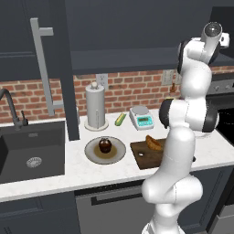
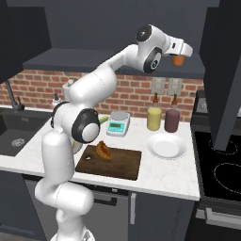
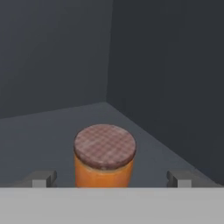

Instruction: From the different types of pastries on the counter, select a croissant and place it on the cutting board. Then retrieve a jar of jam from the cabinet and place it alongside the croissant on the cutting board.

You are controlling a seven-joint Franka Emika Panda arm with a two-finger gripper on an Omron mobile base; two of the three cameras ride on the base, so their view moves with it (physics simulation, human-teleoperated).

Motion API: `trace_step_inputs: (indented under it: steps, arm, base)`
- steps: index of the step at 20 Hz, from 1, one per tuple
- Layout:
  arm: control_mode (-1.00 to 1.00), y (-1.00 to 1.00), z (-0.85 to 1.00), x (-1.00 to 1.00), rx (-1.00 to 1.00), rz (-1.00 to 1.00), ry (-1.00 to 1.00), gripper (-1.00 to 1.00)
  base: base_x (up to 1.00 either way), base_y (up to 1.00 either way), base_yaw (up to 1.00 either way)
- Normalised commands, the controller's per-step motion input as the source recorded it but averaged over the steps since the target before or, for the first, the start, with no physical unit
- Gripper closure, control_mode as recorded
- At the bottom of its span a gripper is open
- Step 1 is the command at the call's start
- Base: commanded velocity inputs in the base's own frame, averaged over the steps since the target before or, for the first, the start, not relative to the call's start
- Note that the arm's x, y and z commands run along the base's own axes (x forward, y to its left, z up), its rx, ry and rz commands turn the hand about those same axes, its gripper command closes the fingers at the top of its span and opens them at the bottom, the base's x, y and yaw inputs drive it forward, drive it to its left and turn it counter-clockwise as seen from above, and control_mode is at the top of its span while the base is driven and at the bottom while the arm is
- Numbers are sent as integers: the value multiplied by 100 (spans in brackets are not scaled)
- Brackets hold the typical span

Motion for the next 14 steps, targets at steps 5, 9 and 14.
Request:
trace_step_inputs:
  steps: [5, 9, 14]
  arm:
    - [-100, -16, -2, 0, 3, 0, 0, -100]
    - [-100, -11, -7, 0, 2, 0, 0, -100]
    - [-100, -4, -10, 0, 0, 0, 0, -100]
  base:
    - [0, 0, 0]
    - [0, 0, 0]
    - [0, 0, 0]
